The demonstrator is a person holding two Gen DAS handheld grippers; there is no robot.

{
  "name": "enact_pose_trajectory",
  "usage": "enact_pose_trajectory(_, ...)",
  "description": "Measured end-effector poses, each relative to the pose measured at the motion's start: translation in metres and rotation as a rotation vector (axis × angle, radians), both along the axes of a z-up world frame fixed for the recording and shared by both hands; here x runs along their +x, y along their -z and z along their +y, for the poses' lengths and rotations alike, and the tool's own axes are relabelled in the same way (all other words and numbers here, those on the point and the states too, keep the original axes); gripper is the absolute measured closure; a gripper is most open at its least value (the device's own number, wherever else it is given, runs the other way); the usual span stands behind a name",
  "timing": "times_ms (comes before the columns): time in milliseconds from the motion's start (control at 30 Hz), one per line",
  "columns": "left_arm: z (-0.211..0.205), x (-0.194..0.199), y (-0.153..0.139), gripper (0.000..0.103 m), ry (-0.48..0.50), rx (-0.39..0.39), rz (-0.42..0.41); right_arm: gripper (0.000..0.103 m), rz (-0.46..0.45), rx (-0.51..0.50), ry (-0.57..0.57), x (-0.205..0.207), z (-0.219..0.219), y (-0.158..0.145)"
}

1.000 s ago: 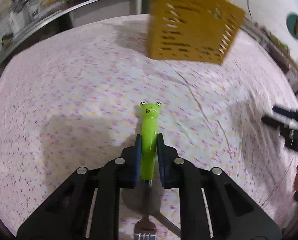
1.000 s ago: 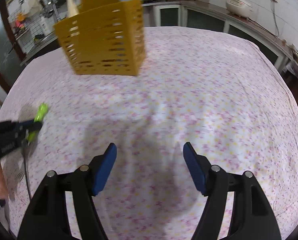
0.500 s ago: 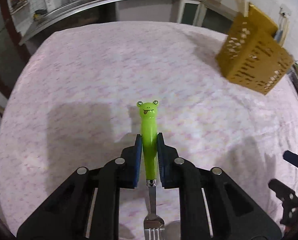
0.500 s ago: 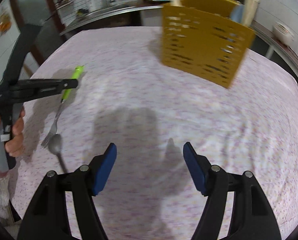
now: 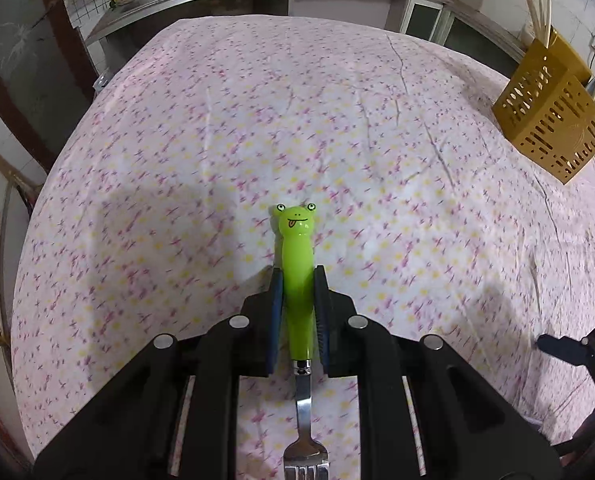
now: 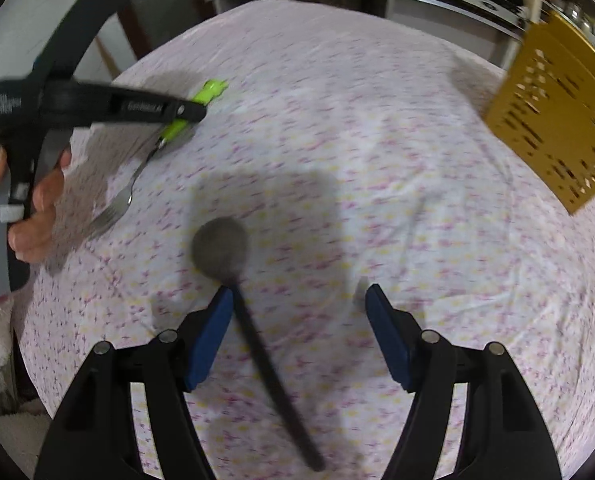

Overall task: Organize utensils
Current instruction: 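Lift the fork with the left tool while the right tool grasps and lifts the metal spoon, then carry the fork and spoon over the yellow holder and lower them in with both tools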

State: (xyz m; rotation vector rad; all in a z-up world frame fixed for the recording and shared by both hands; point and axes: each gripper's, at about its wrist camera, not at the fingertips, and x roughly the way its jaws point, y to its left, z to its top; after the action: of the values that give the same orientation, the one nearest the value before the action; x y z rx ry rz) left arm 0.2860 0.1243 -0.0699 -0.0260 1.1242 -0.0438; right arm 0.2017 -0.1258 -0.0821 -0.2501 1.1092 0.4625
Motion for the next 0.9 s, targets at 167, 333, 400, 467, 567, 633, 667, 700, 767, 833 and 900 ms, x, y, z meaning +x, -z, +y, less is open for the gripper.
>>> enact_pose_trajectory(167, 0.002, -0.006, 0.000, 0.089, 0.001, 0.018, 0.001, 0.047, -0.019, -0.037, -0.005, 0.003, 0.012, 0.004)
enact_pose_trajectory(333, -0.004, -0.009, -0.001, 0.089, -0.002, 0.031, 0.007, 0.093, -0.008, -0.019, 0.060, 0.017, -0.002, 0.001)
enact_pose_trajectory(400, -0.010, -0.009, -0.002, 0.089, 0.000, 0.036, 0.008, 0.094, -0.013, -0.022, 0.097, 0.022, -0.017, 0.000)
enact_pose_trajectory(467, -0.016, -0.006, -0.002, 0.089, 0.007, 0.042, 0.005, 0.095, -0.024, -0.025, 0.122, 0.026, -0.029, -0.002)
enact_pose_trajectory(567, -0.030, -0.002, -0.005, 0.089, 0.016, 0.027, 0.003, 0.095, -0.055, 0.013, 0.178, 0.032, -0.055, -0.013)
enact_pose_trajectory(633, -0.041, 0.001, -0.011, 0.089, 0.028, -0.001, -0.007, 0.095, -0.086, 0.042, 0.216, 0.035, -0.073, -0.024)
enact_pose_trajectory(667, -0.047, 0.002, -0.015, 0.089, 0.033, -0.011, -0.019, 0.095, -0.101, 0.058, 0.235, 0.037, -0.082, -0.030)
enact_pose_trajectory(700, -0.054, 0.002, -0.020, 0.089, 0.044, -0.019, -0.039, 0.095, -0.125, 0.084, 0.264, 0.039, -0.096, -0.039)
enact_pose_trajectory(767, -0.064, 0.003, -0.031, 0.089, 0.060, -0.045, -0.084, 0.095, -0.162, 0.118, 0.303, 0.038, -0.113, -0.053)
enact_pose_trajectory(833, -0.077, 0.004, -0.048, 0.089, 0.076, -0.098, -0.149, 0.095, -0.217, 0.156, 0.348, 0.038, -0.135, -0.069)
enact_pose_trajectory(900, -0.088, 0.004, -0.062, 0.089, 0.092, -0.137, -0.211, 0.095, -0.268, 0.194, 0.382, 0.039, -0.153, -0.082)
